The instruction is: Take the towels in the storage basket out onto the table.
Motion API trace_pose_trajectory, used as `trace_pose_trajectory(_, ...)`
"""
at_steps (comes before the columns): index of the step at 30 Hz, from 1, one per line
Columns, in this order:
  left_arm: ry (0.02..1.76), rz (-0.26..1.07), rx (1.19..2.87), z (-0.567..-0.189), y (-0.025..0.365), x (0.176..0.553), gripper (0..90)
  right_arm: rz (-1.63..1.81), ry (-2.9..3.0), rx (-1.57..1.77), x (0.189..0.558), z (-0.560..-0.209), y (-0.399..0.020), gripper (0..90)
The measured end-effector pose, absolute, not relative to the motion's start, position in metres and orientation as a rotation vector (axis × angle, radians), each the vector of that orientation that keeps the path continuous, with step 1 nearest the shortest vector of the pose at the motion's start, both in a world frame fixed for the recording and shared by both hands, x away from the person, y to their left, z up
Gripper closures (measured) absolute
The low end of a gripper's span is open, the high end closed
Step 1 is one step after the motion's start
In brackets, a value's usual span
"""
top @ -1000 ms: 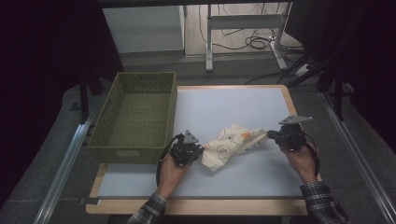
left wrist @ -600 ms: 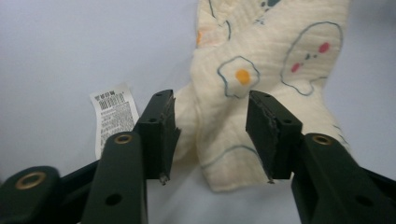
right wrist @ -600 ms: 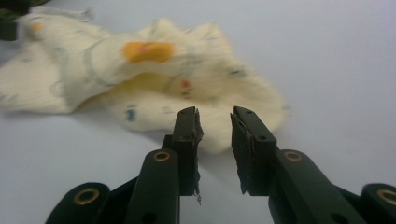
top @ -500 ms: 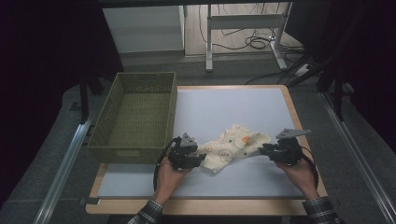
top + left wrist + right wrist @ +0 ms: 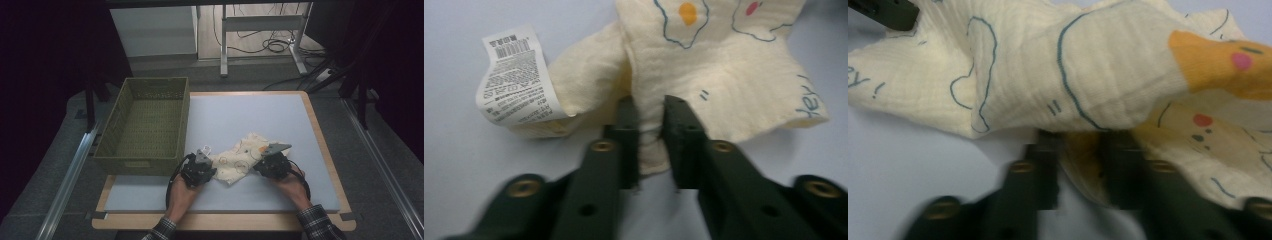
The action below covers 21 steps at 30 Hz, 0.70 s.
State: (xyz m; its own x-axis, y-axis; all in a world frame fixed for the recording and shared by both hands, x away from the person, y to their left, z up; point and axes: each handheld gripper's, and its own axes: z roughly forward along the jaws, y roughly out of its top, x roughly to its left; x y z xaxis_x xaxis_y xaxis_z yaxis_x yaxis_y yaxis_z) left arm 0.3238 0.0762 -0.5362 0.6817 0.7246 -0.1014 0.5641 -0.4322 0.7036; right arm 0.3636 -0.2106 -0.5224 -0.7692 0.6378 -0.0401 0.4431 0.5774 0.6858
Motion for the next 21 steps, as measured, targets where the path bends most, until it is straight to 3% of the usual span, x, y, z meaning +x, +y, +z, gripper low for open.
trace_pose_trajectory(1,0.981,0.287,2.154,-0.536,0.075,0.324,87.5,0.981,2.536,0.911,0.364,-0.521,-0.213,88.9)
trace_pose_trajectory(6,0.968,0.326,2.12,-0.529,0.076,0.321,87.8,0.955,2.547,0.928,0.359,-0.514,-0.226,89.3)
trace_pose_trajectory(15,0.966,0.366,2.025,-0.509,0.078,0.324,88.2,0.909,2.408,1.093,0.356,-0.484,-0.315,89.2)
trace_pose_trajectory(21,1.016,0.464,2.076,-0.505,0.07,0.337,88.1,0.898,2.322,1.183,0.373,-0.472,-0.348,87.2)
